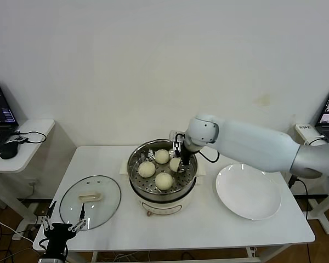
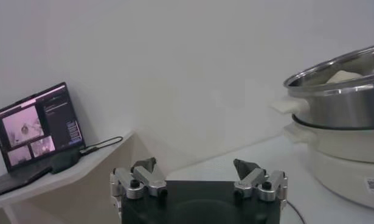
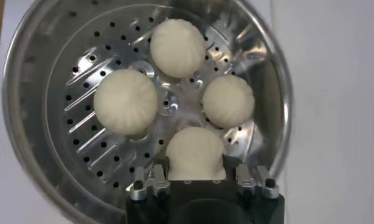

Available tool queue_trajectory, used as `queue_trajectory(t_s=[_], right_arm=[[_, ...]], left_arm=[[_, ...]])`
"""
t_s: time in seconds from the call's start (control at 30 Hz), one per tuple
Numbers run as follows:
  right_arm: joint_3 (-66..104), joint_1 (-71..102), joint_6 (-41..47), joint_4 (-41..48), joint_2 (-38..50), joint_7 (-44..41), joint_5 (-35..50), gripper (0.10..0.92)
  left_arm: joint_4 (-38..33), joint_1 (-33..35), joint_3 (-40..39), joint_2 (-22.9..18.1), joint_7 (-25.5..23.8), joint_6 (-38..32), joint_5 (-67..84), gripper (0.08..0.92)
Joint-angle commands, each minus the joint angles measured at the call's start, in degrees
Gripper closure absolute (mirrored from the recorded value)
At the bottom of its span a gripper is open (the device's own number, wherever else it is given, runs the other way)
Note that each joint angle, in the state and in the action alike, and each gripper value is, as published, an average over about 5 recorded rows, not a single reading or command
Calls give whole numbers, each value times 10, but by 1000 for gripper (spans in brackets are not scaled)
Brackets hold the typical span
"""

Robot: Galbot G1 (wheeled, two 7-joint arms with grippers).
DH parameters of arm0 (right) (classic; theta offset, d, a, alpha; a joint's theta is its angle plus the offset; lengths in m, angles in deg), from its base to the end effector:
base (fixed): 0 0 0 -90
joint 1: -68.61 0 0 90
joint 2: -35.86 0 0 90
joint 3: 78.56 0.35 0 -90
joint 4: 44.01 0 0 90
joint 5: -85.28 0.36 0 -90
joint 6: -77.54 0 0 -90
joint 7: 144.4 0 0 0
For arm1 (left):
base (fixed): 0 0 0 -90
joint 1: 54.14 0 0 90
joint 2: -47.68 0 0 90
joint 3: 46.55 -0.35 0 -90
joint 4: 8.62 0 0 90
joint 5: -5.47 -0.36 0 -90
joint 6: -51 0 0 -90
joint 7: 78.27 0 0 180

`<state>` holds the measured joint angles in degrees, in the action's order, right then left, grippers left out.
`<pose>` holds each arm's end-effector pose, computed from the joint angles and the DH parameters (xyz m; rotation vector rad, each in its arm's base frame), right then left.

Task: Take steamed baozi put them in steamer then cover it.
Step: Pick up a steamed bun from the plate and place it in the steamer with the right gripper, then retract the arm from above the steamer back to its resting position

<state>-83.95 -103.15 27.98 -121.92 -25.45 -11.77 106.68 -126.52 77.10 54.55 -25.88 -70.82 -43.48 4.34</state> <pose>0.5311 0.1032 -0.1103 1.2602 -1.5720 1.3340 0.1314 0.1101 -0.3237 0.1638 -2.9838 -0.5619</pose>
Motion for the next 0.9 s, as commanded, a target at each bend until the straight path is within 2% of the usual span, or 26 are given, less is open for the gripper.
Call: queue_trajectory(t_s=[0.03,0.27,0.37,0.43,0.57,0.73,0.9], right_arm=[[-4,9,11,-2,-6,8,-10,435],[19,-25,11,-53,55,14,-11,266],[41,-25,10,-89,93,43,-4,220],[64,-11,9,-122,124,93,15,206],[137,62,-20,-186,203,246,88,203],[352,313,-139,-247,286,401,87,202],[682,654,-251,-297,285,442,18,203]], left_arm=[[2,-1,1,0,0,0,1,177],[4,-4,0,0,0,-1,3,177],[1,-4,-1,-1,0,-1,4,177],[0,-3,0,0,0,-1,4,177],[1,-2,2,2,1,-2,5,177],[4,-3,0,3,1,-3,5,177],[5,-4,-8,1,1,-2,1,177]])
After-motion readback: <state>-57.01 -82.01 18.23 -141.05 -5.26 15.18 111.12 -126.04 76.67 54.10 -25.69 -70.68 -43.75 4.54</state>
